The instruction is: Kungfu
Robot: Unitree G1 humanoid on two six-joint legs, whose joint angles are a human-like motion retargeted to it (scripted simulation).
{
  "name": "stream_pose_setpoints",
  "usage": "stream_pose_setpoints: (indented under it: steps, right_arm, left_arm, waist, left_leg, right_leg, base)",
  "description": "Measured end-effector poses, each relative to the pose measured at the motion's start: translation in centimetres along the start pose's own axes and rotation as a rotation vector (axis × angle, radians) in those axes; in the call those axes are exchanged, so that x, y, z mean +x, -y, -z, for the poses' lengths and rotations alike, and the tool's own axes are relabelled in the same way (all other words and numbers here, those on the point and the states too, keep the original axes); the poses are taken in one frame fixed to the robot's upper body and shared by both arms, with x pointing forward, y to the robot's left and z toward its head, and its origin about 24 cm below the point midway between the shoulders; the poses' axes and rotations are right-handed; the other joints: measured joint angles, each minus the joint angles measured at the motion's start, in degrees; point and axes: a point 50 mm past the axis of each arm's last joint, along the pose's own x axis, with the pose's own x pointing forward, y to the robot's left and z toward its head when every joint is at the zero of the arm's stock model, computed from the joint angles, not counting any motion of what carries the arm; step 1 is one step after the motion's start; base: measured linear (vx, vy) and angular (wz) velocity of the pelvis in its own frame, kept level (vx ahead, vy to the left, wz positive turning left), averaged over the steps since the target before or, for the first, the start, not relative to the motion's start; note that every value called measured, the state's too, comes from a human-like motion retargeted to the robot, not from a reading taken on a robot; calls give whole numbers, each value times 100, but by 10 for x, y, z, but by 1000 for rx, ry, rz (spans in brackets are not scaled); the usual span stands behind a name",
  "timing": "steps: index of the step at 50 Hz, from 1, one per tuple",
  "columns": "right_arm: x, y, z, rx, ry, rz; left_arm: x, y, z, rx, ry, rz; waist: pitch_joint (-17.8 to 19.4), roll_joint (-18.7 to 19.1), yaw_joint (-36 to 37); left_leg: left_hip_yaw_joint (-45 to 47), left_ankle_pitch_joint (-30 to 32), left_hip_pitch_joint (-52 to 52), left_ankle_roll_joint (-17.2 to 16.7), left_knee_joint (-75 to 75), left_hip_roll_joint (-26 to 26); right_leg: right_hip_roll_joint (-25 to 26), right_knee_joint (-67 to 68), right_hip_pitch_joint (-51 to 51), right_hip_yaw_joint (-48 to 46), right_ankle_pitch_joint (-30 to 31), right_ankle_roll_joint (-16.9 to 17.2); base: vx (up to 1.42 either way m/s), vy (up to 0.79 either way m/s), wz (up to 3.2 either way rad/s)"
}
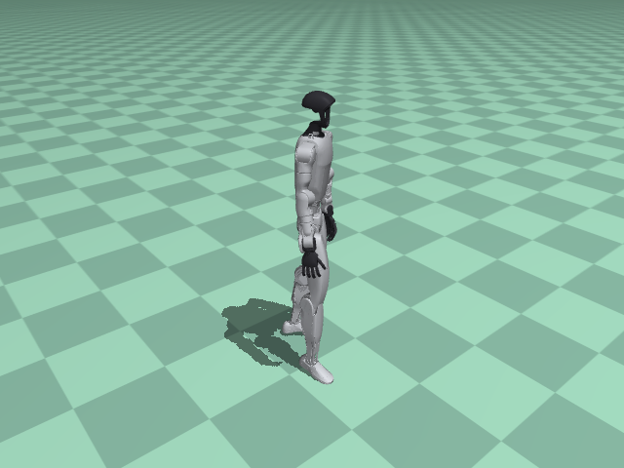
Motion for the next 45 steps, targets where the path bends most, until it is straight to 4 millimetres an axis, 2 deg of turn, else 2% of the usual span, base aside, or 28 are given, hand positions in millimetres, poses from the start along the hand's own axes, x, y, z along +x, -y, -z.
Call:
stream_pose_setpoints:
  steps: [2, 5, 7, 10, 12, 15, 17, 18, 20, 25, 30, 35, 40, 42, 45]
  right_arm:
    - [0, -7, -4, -85, 3, -12]
    - [0, -21, -2, -232, -25, -45]
    - [-1, -30, 4, -319, -48, -76]
    - [-3, -42, 19, -429, -82, -123]
    - [-5, -47, 34, -469, -124, -133]
    - [-10, -56, 55, -473, -185, -149]
    - [-14, -65, 66, -436, -218, -172]
    - [-15, -69, 71, -407, -233, -185]
    - [-18, -75, 78, -335, -255, -217]
    - [-19, -76, 81, -166, -274, -262]
    - [-13, -71, 62, 14, -198, -245]
    - [-10, -68, 41, 386, -79, -249]
    - [-7, -56, 11, 879, 125, -267]
    - [-7, -45, -2, 1101, 243, -248]
    - [-7, -24, -17, 1432, 415, -178]
  left_arm:
    - [0, 2, 1, -58, 5, 26]
    - [-1, 1, 11, -117, -24, 68]
    - [-3, 0, 20, -124, -59, 72]
    - [-5, -2, 35, -112, -121, 54]
    - [-7, -3, 47, -101, -171, 53]
    - [-12, 0, 64, -104, -244, 64]
    - [-14, 6, 74, -140, -275, 66]
    - [-16, 10, 79, -164, -285, 67]
    - [-18, 18, 84, -227, -295, 71]
    - [-21, 40, 88, -396, -289, 105]
    - [-19, 44, 78, -520, -227, 107]
    - [-13, 38, 60, -734, -173, 51]
    - [-6, 26, 29, -1158, -6, 1]
    - [-4, 19, 15, -1404, 115, -12]
    - [-4, -1, -4, -1867, 387, -38]
  waist:
    - [12, 101, -182]
    - [6, 310, -292]
    - [-6, 374, -262]
    - [-89, 380, -232]
    - [-170, 331, -130]
    - [-264, 184, 59]
    - [-303, 158, 117]
    - [-309, 171, 103]
    - [-304, 144, -105]
    - [-369, 116, 377]
    - [-170, 162, 195]
    - [-142, 159, 218]
    - [-105, 180, 193]
    - [-105, 198, 171]
    - [-79, 226, 131]
  left_leg:
    - [-27, 49, -16, 50, -71, 43]
    - [79, 139, -66, 47, -165, 236]
    - [165, 182, -118, 44, -197, 284]
    - [188, 210, -233, 36, -207, 274]
    - [238, 209, -256, 45, -232, 204]
    - [336, 216, -244, 51, -271, 38]
    - [365, 234, -238, 37, -287, 19]
    - [340, 246, -236, 31, -291, 34]
    - [131, 282, -244, 41, -280, -36]
    - [687, 283, -292, 3, -313, 28]
    - [692, 364, -325, 19, -314, 94]
    - [699, 440, -413, -18, -273, 173]
    - [723, 492, -489, -22, -228, 237]
    - [731, 503, -537, -34, -194, 273]
    - [739, 507, -614, -32, -129, 322]
  right_leg:
    - [205, 92, -73, 746, -264, -258]
    - [683, 409, -152, 1525, -1546, -908]
    - [841, 600, -100, 1414, -2067, -1069]
    - [943, 788, 92, 1157, -2257, -1314]
    - [1043, 907, 212, 1281, -2258, -1367]
    - [1132, 892, 461, 1409, -2534, -1021]
    - [1100, 746, 641, 1074, -2661, -1120]
    - [1071, 635, 729, 791, -2671, -1288]
    - [1016, 289, 930, 239, -2529, -1371]
    - [1048, 225, 771, 616, -2549, -1294]
    - [1143, 240, 719, 624, -2528, -1429]
    - [1171, 272, 634, 620, -2518, -1489]
    - [1228, 260, 564, 665, -2487, -1564]
    - [1245, 268, 524, 678, -2503, -1580]
    - [1277, 325, 428, 773, -2568, -1626]
  base:
    - [-14, 27, 3]
    - [-11, 17, -37]
    - [-11, 11, -40]
    - [-9, 9, -14]
    - [-1, 1, -11]
    - [-1, 0, -21]
    - [-3, -1, 0]
    - [-9, -3, 32]
    - [-6, -2, 50]
    - [-12, -4, -81]
    - [-17, -5, -3]
    - [-15, -8, -2]
    - [-14, -5, -5]
    - [-14, -5, -5]
    - [-13, -3, -7]
